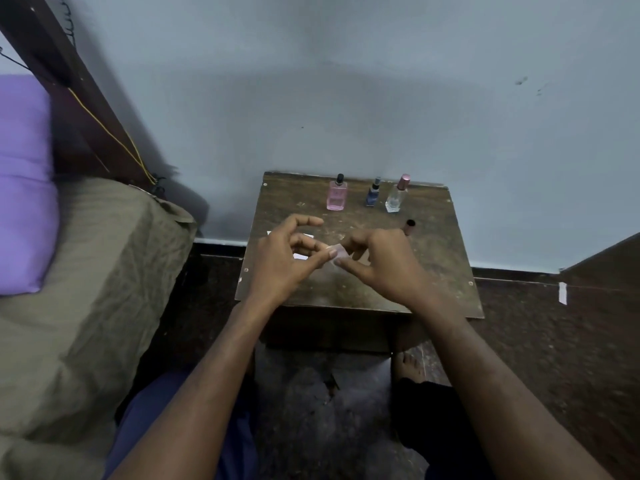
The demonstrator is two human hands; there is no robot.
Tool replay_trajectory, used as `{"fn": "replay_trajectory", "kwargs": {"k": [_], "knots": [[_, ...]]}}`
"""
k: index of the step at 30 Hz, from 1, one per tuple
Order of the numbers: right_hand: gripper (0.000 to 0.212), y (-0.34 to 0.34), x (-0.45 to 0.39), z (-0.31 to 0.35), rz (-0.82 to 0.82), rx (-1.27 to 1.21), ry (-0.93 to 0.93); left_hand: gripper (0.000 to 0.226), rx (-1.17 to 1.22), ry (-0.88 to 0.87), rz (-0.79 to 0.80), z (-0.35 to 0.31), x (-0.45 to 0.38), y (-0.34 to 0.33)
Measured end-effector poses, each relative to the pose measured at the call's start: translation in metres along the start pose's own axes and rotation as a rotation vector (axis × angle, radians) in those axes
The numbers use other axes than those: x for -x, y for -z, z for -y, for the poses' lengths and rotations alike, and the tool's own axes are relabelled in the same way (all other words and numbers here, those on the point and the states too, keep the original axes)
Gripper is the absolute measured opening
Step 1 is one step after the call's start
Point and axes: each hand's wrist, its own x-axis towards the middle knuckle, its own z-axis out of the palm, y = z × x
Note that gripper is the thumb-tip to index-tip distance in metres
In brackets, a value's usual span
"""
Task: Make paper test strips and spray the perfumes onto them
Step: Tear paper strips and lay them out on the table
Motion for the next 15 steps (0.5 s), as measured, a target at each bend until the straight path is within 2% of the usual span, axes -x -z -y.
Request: {"fn": "replay_trajectory", "kwargs": {"k": [2,4,7,9,12,15], "knots": [[0.011,-0.001,0.012,0.000,-0.075,-0.098,-0.060,0.046,0.038,-0.002,0.059,-0.004,0.003,-0.005],[0.011,-0.003,0.024,-0.002,-0.164,-0.314,-0.195,0.040,0.078,-0.010,0.141,-0.005,0.004,-0.010],[0.012,-0.006,0.040,0.000,-0.312,-0.924,-0.509,0.031,0.016,0.009,0.323,-0.003,0.007,-0.014],[0.012,-0.007,0.044,-0.001,-0.363,-1.216,-0.691,0.031,-0.038,0.053,0.437,0.000,0.010,-0.017],[0.014,-0.009,0.043,-0.007,-0.358,-1.337,-0.807,0.024,-0.139,0.068,0.479,0.005,0.012,-0.022],[0.019,-0.007,0.034,-0.017,-0.346,-1.364,-0.807,0.011,-0.126,0.077,0.408,0.010,0.011,-0.026]]}}
